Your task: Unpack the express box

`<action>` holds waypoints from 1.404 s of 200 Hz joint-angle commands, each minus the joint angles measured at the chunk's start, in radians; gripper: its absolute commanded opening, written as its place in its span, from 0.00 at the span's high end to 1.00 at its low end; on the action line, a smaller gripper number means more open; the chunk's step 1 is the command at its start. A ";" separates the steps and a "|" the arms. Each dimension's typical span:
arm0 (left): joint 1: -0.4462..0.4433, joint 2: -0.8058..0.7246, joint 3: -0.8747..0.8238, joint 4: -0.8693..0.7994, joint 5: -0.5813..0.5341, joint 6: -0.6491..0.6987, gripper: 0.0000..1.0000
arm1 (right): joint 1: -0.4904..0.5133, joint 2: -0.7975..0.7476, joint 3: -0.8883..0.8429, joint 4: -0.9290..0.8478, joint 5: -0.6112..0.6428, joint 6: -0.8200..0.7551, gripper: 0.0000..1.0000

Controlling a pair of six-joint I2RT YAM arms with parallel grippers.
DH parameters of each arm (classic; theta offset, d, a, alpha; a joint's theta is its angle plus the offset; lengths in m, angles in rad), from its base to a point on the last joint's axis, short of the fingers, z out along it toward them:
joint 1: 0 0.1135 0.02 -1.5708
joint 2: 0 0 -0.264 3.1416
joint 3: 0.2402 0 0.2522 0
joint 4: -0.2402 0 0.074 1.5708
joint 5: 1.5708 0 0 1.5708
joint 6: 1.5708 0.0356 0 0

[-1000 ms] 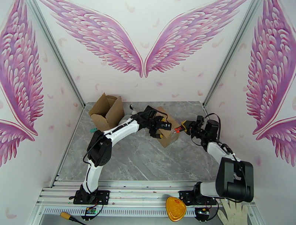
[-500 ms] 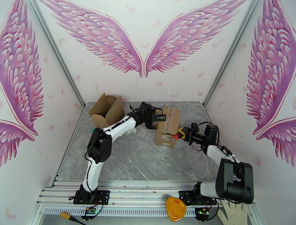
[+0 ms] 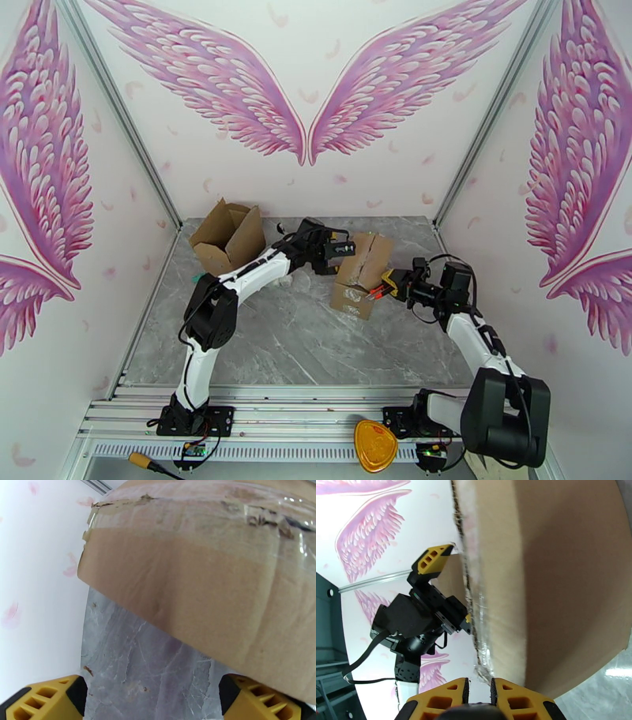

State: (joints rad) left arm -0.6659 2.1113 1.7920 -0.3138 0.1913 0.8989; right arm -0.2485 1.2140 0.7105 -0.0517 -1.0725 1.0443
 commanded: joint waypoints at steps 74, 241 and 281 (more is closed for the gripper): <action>0.038 -0.169 -0.092 0.040 -0.116 -0.297 0.04 | -0.189 -0.025 0.060 -0.055 0.062 -0.176 1.00; 0.109 -0.175 0.019 -0.048 -0.268 -0.794 0.01 | -0.101 0.698 0.433 -0.356 0.399 -0.687 1.00; 0.109 -0.169 0.016 -0.081 -0.243 -0.834 0.01 | -0.074 0.814 0.559 -0.412 0.461 -0.718 0.92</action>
State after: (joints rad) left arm -0.5549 1.9285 1.7893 -0.3313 -0.0772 0.1081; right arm -0.3313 1.9823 1.1942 -0.4072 -0.6735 0.3786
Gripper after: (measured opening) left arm 0.988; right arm 0.203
